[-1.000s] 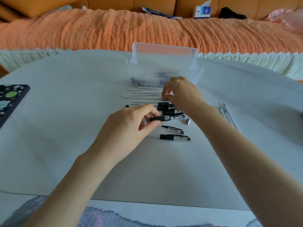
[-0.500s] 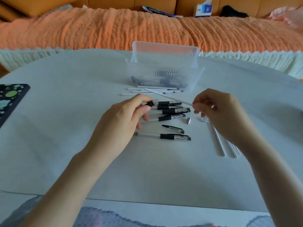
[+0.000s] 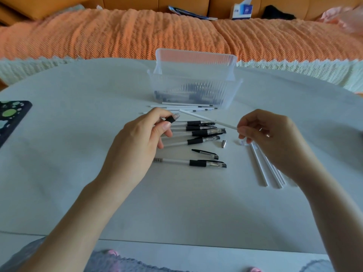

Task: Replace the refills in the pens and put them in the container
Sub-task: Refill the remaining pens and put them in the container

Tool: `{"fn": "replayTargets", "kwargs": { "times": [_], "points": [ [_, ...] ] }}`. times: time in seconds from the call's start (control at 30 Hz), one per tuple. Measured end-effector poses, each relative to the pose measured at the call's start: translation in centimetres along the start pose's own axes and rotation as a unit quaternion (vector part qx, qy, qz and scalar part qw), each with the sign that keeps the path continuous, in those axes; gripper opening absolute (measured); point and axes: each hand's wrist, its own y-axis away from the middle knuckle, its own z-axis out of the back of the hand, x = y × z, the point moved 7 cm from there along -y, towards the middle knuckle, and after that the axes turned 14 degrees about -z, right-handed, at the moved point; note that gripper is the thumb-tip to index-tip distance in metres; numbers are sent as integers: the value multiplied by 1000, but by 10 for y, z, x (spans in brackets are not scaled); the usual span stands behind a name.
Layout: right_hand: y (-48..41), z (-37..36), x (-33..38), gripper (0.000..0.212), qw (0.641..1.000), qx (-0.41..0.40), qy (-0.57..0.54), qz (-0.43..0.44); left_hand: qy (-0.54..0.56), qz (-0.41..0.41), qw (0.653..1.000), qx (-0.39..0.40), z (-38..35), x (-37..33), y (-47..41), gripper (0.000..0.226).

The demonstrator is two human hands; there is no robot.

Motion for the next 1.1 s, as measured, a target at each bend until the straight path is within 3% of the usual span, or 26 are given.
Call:
{"fn": "replayTargets", "kwargs": {
  "times": [0.67, 1.1],
  "points": [
    [2, -3, 1, 16, 1000, 17, 10, -6, -15, 0, 1000, 3, 2, -1, 0, 18],
    [3, 4, 8, 19, 995, 1, 98, 23, -68, -46, 995, 54, 3, 2, 1, 13]
  ]
}}
